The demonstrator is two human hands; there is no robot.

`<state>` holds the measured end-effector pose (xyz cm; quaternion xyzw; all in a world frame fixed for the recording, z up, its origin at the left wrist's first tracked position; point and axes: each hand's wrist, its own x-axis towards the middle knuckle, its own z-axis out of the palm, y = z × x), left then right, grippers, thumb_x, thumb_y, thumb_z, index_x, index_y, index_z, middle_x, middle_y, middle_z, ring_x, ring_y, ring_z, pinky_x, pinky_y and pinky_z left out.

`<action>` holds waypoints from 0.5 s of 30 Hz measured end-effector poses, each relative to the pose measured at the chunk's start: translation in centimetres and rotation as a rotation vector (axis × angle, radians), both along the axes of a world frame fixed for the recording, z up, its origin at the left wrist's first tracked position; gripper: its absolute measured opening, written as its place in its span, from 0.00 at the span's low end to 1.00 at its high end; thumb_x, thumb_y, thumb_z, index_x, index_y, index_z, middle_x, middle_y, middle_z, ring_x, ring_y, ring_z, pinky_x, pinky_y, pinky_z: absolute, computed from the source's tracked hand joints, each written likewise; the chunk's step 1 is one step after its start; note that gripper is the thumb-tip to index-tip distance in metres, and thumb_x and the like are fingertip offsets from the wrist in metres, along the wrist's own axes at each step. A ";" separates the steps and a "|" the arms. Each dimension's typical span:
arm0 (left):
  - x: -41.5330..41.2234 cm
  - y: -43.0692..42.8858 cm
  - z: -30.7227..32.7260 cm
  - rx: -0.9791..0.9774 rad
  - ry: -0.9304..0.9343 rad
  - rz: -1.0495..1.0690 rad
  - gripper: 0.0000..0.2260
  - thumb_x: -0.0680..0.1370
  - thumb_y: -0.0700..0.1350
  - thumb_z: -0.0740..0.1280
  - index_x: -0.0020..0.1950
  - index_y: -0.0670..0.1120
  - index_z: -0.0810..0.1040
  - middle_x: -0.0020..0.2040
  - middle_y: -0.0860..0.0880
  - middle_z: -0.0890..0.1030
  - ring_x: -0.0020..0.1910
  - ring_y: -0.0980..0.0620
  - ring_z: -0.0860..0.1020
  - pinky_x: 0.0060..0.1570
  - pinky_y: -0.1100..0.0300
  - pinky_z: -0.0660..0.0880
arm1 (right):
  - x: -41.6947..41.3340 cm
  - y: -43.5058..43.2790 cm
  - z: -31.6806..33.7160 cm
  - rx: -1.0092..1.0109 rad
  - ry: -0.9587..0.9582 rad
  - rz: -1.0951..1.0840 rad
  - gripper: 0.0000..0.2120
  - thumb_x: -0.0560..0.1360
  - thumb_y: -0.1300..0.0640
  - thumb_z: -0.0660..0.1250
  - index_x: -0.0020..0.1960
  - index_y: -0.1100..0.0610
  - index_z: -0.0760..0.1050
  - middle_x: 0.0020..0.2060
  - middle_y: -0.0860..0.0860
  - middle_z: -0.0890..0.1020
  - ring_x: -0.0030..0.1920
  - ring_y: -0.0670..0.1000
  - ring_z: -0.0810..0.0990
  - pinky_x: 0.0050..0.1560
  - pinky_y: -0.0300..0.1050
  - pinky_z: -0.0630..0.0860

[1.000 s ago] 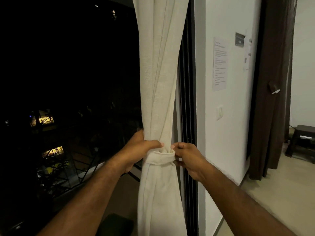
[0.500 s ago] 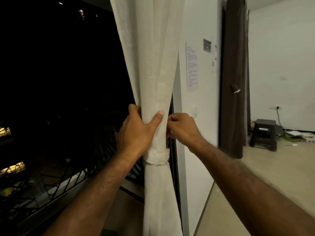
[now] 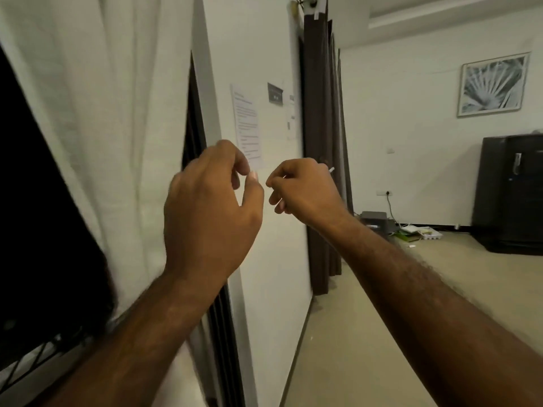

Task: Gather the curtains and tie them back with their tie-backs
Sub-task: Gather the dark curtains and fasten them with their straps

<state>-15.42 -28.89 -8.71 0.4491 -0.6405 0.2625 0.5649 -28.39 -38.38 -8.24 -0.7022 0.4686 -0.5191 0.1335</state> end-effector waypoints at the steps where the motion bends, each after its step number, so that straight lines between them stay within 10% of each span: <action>1: -0.9 -1.5 -0.1 0.076 0.019 0.002 0.04 0.77 0.49 0.64 0.45 0.50 0.73 0.40 0.54 0.76 0.38 0.52 0.75 0.38 0.53 0.76 | -1.2 -1.2 0.0 -0.014 0.015 -0.040 0.09 0.77 0.57 0.63 0.44 0.51 0.82 0.33 0.48 0.86 0.31 0.48 0.86 0.41 0.51 0.86; 15: -15.0 -25.7 -1.7 0.510 0.134 -0.050 0.06 0.77 0.54 0.64 0.45 0.52 0.76 0.44 0.55 0.81 0.42 0.49 0.79 0.41 0.56 0.75 | -18.8 -19.0 -0.7 -0.093 0.131 -0.310 0.10 0.79 0.54 0.63 0.48 0.55 0.83 0.38 0.47 0.84 0.39 0.48 0.83 0.47 0.51 0.84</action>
